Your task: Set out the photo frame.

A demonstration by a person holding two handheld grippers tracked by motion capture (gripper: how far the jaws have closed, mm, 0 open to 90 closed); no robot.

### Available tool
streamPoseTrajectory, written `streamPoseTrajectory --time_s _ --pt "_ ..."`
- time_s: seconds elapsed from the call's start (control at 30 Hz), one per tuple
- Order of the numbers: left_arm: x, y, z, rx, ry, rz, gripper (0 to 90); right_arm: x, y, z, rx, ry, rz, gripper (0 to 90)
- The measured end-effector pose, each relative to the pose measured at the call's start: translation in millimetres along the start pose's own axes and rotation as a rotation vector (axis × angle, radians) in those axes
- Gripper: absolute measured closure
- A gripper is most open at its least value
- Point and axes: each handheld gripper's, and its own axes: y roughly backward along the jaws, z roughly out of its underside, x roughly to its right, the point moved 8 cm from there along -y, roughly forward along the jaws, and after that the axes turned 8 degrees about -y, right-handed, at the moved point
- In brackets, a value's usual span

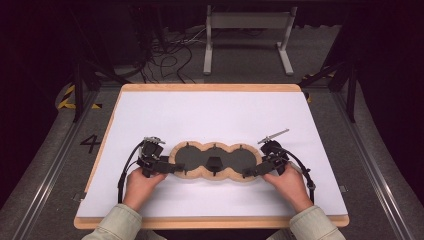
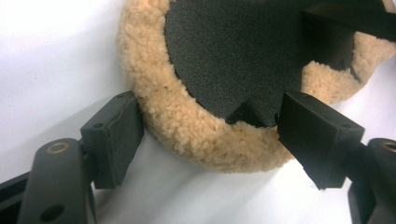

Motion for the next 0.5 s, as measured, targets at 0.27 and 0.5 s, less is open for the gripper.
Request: streamPoseTrajectory --time_s 0.27,0.5 --pt "4.2 11.5 -3.0 0.052 -0.044 -0.014 30.3 -2.1 15.1 -3.1 0.075 -0.016 -0.031 10.9" --pt "9.9 18.9 2.1 0.051 -0.102 -0.08 41.6 -1.6 18.8 8.3 0.084 0.006 0.017 26.6"
